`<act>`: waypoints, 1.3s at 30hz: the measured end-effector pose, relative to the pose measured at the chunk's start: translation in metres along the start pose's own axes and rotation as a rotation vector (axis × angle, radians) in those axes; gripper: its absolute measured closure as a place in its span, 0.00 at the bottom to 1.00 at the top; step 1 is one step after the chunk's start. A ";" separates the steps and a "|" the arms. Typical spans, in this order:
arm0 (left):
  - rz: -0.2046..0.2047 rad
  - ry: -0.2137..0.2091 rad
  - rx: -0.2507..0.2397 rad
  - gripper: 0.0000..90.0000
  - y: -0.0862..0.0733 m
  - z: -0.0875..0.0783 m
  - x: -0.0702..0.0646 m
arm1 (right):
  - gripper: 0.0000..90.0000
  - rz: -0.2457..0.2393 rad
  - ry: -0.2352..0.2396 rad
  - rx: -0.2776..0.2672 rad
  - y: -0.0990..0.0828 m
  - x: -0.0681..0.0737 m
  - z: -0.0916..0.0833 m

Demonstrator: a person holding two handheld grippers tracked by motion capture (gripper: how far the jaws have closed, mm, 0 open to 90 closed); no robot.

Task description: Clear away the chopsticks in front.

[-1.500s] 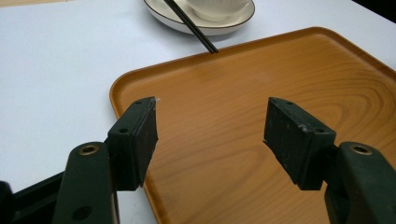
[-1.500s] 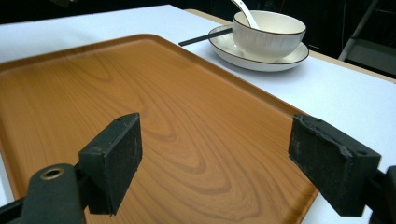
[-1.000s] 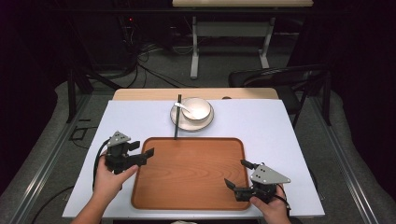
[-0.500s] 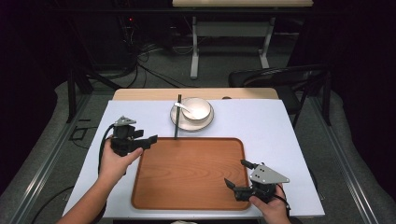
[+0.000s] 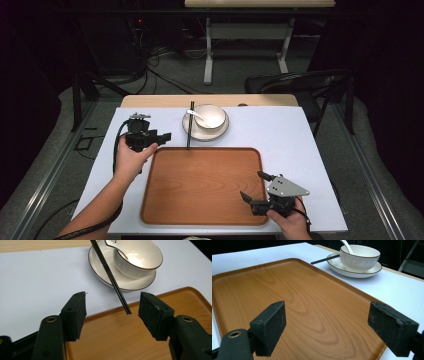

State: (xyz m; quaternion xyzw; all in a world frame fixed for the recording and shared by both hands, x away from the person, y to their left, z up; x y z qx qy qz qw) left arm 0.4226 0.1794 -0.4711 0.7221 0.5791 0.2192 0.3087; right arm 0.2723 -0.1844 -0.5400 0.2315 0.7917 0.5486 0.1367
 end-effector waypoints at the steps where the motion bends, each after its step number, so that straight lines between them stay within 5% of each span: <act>1: 0.002 0.003 0.013 0.46 0.001 0.003 -0.001 | 0.16 0.000 0.000 0.002 0.000 0.000 0.000; 15: 0.005 0.053 0.093 0.62 0.014 0.034 -0.012 | 0.16 0.002 0.002 0.011 -0.001 -0.001 0.000; 39: -0.027 0.059 0.227 0.74 0.015 0.086 -0.046 | 0.16 0.003 0.016 0.014 -0.001 -0.002 0.000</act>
Point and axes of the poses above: each handheld gripper's, and its own axes: z roughly forward along the jaws, y roughly out of its top, x roughly to its left, the point moved 3 cm from there along z, roughly forward along the jaws, and after that the axes turned 15 degrees about y, right-handed, at the moved point
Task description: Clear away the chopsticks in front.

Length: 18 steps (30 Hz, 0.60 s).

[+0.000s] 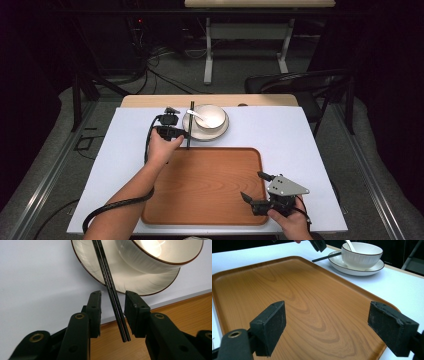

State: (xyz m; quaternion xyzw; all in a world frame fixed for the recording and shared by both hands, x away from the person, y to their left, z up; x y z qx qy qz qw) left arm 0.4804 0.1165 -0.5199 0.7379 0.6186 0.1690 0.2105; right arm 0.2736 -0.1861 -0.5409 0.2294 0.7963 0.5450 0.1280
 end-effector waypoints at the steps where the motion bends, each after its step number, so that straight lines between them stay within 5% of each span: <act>1: -0.008 0.001 0.007 0.75 0.000 0.001 0.000 | 0.16 0.000 0.001 -0.001 0.000 0.000 0.000; 18: -0.038 0.001 0.054 0.81 0.001 0.014 -0.003 | 0.16 0.004 0.005 -0.002 0.000 0.000 -0.001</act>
Point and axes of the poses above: each handheld gripper's, and its own axes: z roughly forward along the jaws, y roughly out of its top, x roughly to its left, the point moved 3 cm from there along z, roughly forward along the jaws, and after that the axes turned 15 degrees about y, right-handed, at the moved point
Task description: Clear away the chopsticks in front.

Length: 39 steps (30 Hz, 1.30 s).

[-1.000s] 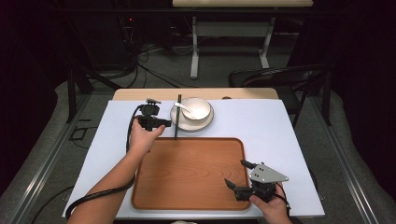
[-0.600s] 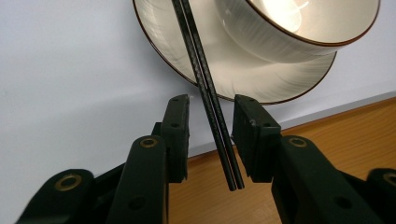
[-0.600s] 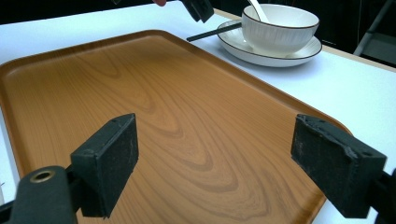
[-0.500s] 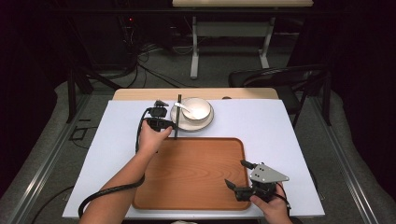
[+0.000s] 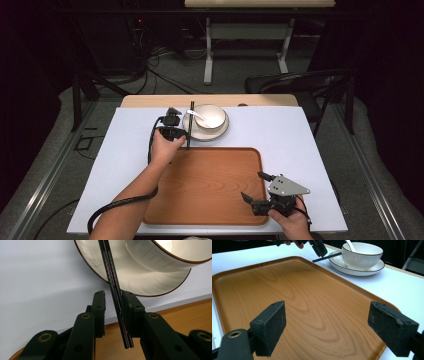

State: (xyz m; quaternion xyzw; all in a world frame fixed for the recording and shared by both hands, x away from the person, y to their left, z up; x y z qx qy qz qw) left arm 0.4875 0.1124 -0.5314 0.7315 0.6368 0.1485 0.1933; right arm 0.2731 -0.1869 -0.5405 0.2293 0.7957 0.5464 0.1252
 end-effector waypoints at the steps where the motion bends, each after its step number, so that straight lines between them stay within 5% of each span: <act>1: -0.001 0.005 0.003 0.81 0.000 0.000 0.000 | 0.16 0.000 0.001 0.000 0.000 0.000 0.000; 22: -0.046 0.041 0.097 0.89 0.003 0.012 0.002 | 0.16 -0.002 0.003 -0.001 0.000 0.000 -0.001; 34: -0.082 0.068 0.093 0.96 0.005 0.012 0.010 | 0.16 0.001 0.007 0.002 0.000 0.000 0.000; 39: -0.103 0.063 0.086 0.96 0.003 0.005 0.025 | 0.16 0.001 0.007 0.003 0.000 0.000 0.000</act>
Point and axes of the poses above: each handheld gripper's, and its own axes: z roughly forward along the jaws, y roughly out of its top, x roughly to its left, the point moved 3 cm from there along z, roughly forward along the jaws, and after that the axes turned 15 degrees about y, right-handed, at the moved point
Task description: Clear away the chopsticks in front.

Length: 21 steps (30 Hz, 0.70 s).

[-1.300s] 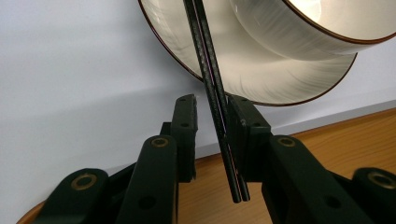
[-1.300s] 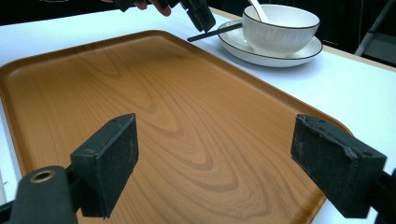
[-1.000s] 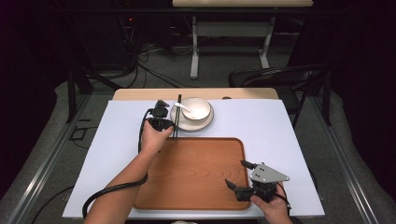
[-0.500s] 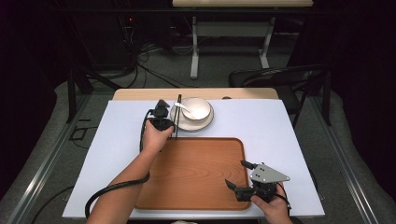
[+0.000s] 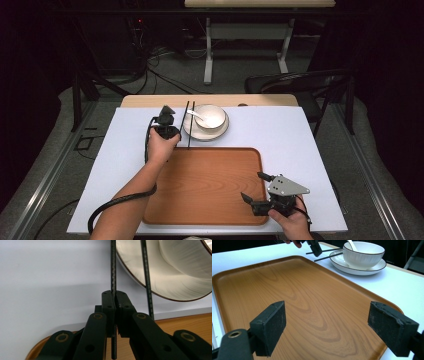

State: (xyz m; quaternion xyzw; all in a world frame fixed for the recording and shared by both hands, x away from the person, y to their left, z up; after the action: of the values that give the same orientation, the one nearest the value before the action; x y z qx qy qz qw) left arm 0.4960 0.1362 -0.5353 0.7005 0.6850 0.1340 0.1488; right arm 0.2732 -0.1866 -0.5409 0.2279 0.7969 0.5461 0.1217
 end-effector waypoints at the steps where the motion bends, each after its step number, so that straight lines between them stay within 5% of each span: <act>1: -0.003 -0.003 -0.001 0.96 -0.001 -0.002 0.003 | 0.16 0.000 0.000 0.000 0.000 0.000 0.000; 8: -0.017 -0.028 -0.010 0.96 -0.010 -0.013 0.025 | 0.16 0.001 0.000 0.004 0.000 0.000 0.000; 21: 0.029 -0.101 -0.061 0.96 -0.063 -0.060 0.063 | 0.16 -0.001 -0.007 0.007 0.000 0.000 0.001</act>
State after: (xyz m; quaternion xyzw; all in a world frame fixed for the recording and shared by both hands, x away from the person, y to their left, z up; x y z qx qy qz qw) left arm 0.4157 0.2017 -0.5058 0.7112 0.6621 0.1215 0.2026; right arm 0.2730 -0.1860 -0.5415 0.2297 0.7984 0.5426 0.1238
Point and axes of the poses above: each handheld gripper's, and its own axes: z roughly forward along the jaws, y roughly out of its top, x roughly to its left, the point moved 3 cm from there along z, roughly forward along the jaws, and after that the axes turned 15 degrees about y, right-handed, at the moved point
